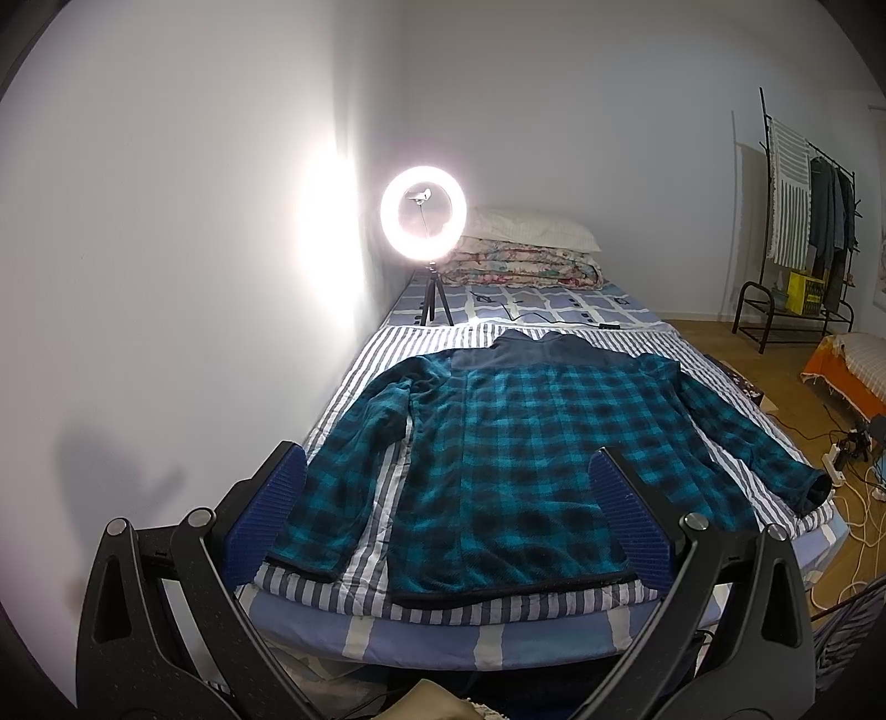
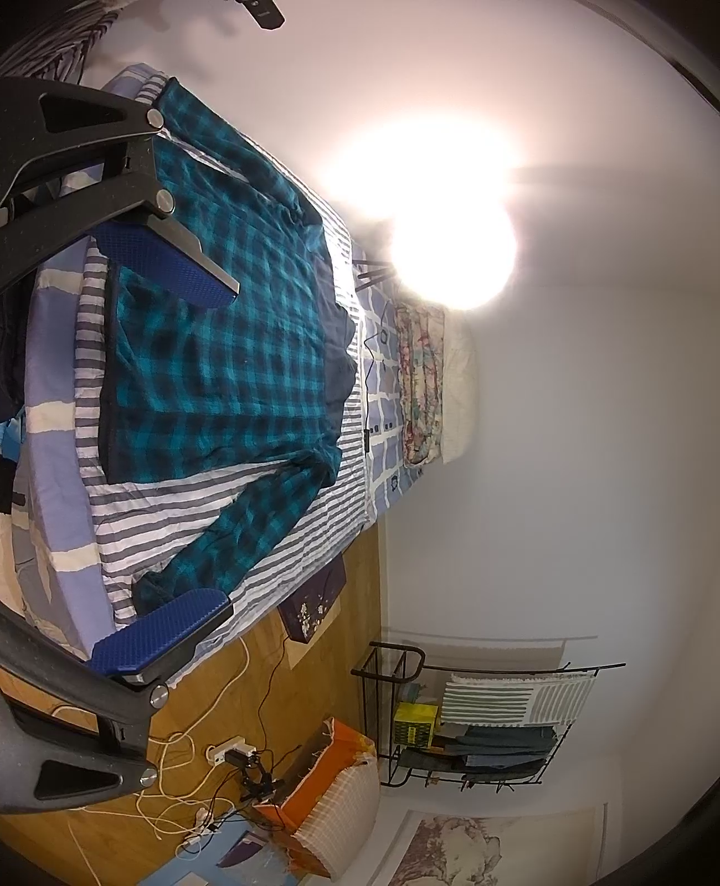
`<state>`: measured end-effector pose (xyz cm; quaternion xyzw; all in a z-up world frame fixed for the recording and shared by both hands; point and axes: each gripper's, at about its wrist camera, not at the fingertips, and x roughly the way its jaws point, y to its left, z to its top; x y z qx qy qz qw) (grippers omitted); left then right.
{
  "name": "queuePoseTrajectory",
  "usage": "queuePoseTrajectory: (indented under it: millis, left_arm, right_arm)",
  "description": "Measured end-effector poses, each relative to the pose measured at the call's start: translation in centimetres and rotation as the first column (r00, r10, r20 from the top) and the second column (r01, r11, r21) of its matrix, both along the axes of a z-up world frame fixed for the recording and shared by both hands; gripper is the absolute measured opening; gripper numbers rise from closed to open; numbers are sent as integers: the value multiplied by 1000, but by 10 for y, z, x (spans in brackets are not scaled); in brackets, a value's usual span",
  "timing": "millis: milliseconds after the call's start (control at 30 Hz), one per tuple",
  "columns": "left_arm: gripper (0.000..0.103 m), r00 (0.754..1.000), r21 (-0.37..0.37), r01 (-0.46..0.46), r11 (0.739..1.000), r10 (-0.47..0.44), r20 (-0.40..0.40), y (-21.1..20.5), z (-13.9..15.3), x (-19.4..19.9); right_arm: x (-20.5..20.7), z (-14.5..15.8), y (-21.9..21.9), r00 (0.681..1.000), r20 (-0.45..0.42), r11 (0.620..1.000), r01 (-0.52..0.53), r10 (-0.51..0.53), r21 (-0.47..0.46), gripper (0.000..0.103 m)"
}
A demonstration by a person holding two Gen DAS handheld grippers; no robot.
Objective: Fold large clothes
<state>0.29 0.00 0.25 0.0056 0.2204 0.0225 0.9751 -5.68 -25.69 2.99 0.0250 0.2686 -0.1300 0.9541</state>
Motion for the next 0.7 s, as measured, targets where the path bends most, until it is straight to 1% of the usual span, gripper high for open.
queuePoseTrajectory:
  millis: [700]
  left_arm:
    - [103, 1000, 1, -1, 1000, 1, -2, -1, 0, 2]
  right_arm:
    - [4, -5, 4, 1000, -7, 1000, -13, 13, 9, 103]
